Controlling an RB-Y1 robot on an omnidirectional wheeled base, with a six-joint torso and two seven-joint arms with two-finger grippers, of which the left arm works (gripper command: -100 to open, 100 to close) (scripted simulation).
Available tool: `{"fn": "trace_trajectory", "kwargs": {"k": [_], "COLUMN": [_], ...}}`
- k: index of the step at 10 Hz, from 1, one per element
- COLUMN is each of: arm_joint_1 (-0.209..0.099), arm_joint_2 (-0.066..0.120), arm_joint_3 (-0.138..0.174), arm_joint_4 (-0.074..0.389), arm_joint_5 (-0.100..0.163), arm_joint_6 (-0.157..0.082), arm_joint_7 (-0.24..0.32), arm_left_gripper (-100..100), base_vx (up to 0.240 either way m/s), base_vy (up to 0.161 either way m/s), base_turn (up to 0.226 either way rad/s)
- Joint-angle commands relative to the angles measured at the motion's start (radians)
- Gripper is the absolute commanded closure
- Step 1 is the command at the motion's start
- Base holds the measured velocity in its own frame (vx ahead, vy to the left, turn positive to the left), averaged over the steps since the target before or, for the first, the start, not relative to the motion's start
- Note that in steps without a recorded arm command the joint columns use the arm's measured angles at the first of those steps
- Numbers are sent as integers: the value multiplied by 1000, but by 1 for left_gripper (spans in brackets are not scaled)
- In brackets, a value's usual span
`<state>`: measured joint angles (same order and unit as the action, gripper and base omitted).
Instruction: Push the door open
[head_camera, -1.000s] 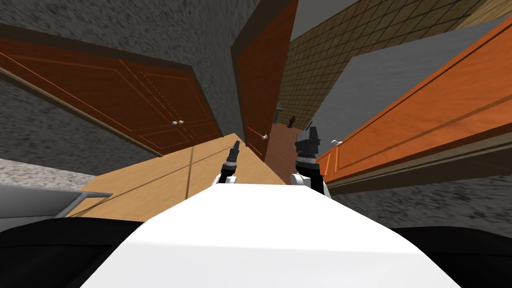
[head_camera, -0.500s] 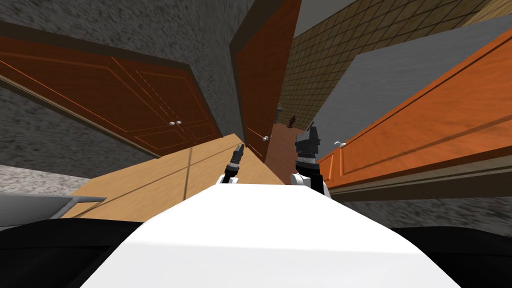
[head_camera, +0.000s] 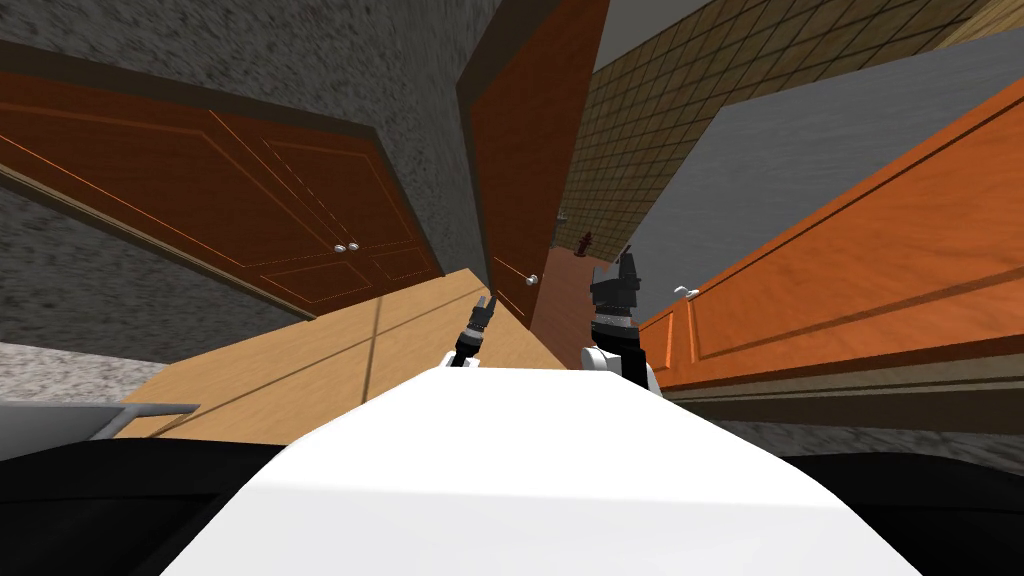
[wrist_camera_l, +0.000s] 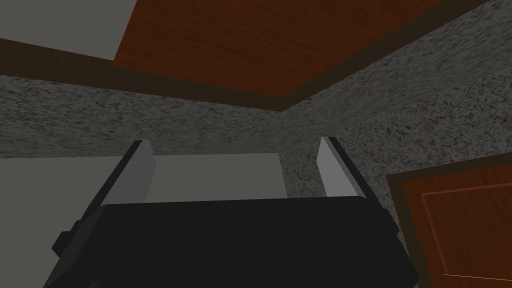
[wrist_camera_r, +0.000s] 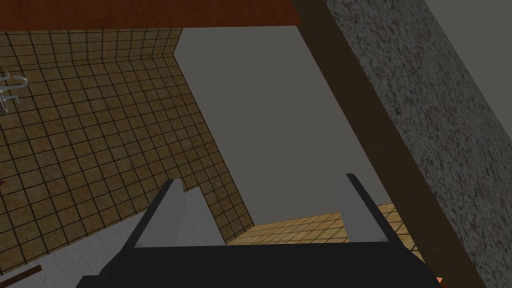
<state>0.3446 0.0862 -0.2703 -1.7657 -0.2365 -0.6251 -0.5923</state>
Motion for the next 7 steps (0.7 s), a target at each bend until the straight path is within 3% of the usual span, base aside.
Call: {"fn": "trace_trajectory", "kwargs": {"k": [1,7], "arm_joint_1": [-9,-35], "arm_joint_2": [4,6], "arm_joint_3": [-8,-49], "arm_joint_4": [36,160], "arm_joint_5": [-12,-63], "arm_joint_6": [-7,-35], "arm_joint_7": [-28,-131], "arm_left_gripper": [-100,-100], "base_vx": [99,94], "base_vy": [19,13], "base_turn": [-6,-8]}}
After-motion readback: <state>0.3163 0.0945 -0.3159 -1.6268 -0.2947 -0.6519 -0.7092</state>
